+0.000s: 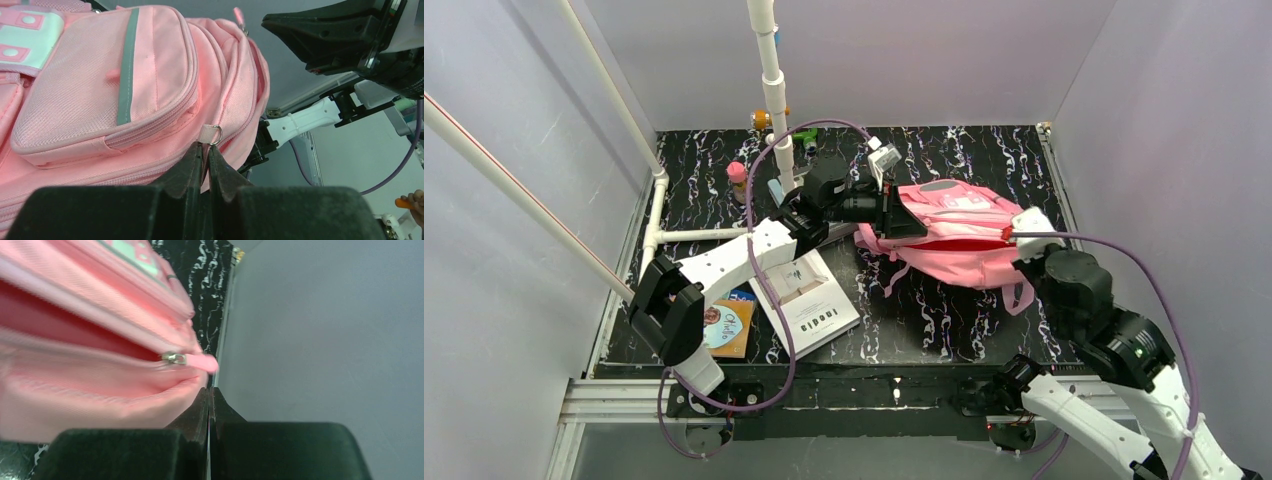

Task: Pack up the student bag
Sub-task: Unzip the student bag at the center of the board.

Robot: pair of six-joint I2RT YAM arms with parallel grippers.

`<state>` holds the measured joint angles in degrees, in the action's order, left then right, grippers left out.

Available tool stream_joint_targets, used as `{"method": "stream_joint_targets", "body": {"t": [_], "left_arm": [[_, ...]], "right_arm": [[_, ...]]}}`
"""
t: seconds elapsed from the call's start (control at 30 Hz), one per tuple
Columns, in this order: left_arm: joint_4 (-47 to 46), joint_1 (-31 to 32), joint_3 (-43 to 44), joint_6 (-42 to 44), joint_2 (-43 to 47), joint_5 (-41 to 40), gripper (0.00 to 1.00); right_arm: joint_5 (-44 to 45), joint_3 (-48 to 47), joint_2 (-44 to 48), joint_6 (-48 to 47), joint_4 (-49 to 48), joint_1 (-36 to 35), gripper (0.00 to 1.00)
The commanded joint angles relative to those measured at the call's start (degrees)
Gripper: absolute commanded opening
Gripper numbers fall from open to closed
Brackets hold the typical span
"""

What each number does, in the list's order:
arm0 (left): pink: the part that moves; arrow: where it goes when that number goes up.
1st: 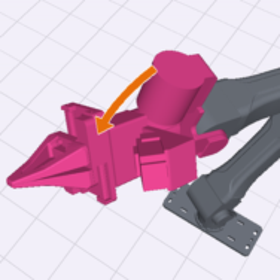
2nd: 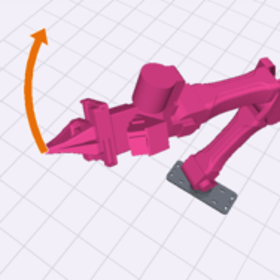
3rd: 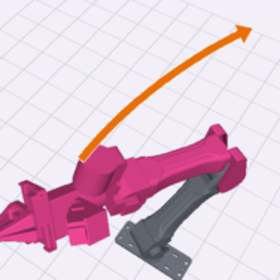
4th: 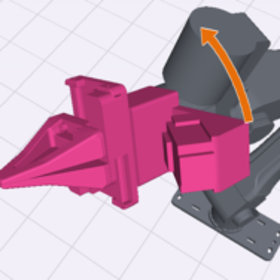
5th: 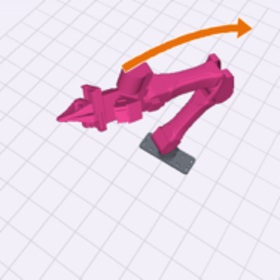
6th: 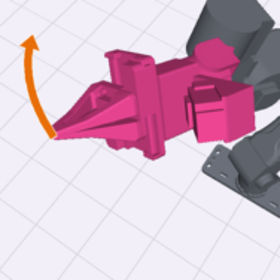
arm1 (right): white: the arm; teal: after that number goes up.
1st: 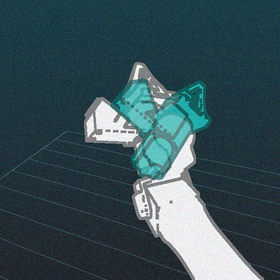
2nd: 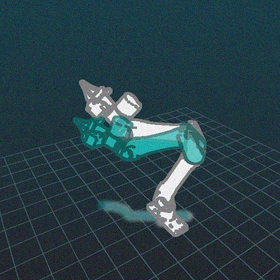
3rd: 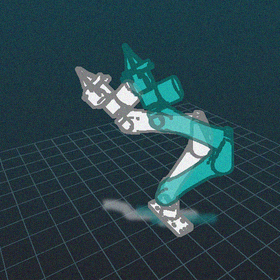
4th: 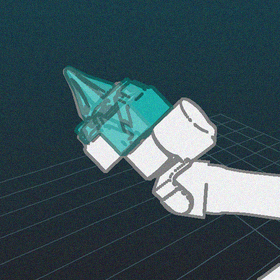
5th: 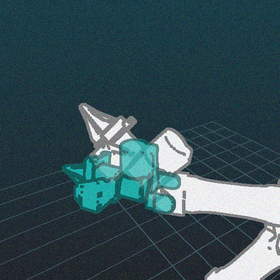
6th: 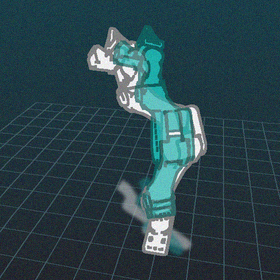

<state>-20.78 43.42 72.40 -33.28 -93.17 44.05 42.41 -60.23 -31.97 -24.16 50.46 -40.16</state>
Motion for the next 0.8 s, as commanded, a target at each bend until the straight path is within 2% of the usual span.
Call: {"method": "stream_joint_targets", "body": {"t": [0.0, 0.13, 0.27, 0.33, 0.43, 0.47, 0.53, 0.6, 0.67, 0.77], "left_arm": [[-2.59, -1.41, -0.79, -0.86, 6.42, 2.76, 0.00], [-3.00, -1.46, -1.54, -1.03, 8.14, 5.54, 0.00], [-3.39, -1.48, -1.94, -1.18, 10.17, 5.70, 0.00], [-3.54, -1.45, -1.60, -1.86, 9.83, 5.50, 0.00], [-4.38, -1.49, -1.84, -3.06, 9.13, 4.30, 0.00], [-4.88, -1.42, -2.12, -3.37, 8.88, 4.33, 0.00], [-5.15, -1.49, -2.31, -3.72, 8.45, 4.31, 0.00], [-5.28, -1.45, -2.79, -3.60, 8.47, 3.81, 0.00], [-5.26, -1.42, -2.85, -3.59, 8.48, 3.30, 0.00], [-5.24, -1.43, -2.54, -4.10, 7.76, 2.28, 0.00]], "right_arm": [[10.90, 0.01, 3.91, 2.94, -3.29, 0.79, 0.01], [14.21, 3.75, 6.35, 9.63, -5.23, 0.79, 0.01], [9.36, 2.27, 8.74, 20.69, -7.18, 0.72, 0.01], [4.83, -2.26, 7.28, 33.20, -2.57, 0.60, 0.15], [-3.89, -7.32, 3.71, 46.26, 3.02, 0.52, 0.20], [-6.75, -8.18, 2.35, 50.15, 4.16, 0.55, 0.25], [-12.32, -8.59, -0.34, 55.54, 6.58, 0.52, 0.46], [-9.96, -10.43, -2.81, 64.75, 13.71, 0.52, 0.60], [-7.33, -13.52, -2.61, 71.37, 18.74, 0.52, 0.67], [-4.71, -18.69, -1.62, 76.47, 26.44, 0.52, 0.73]]}}
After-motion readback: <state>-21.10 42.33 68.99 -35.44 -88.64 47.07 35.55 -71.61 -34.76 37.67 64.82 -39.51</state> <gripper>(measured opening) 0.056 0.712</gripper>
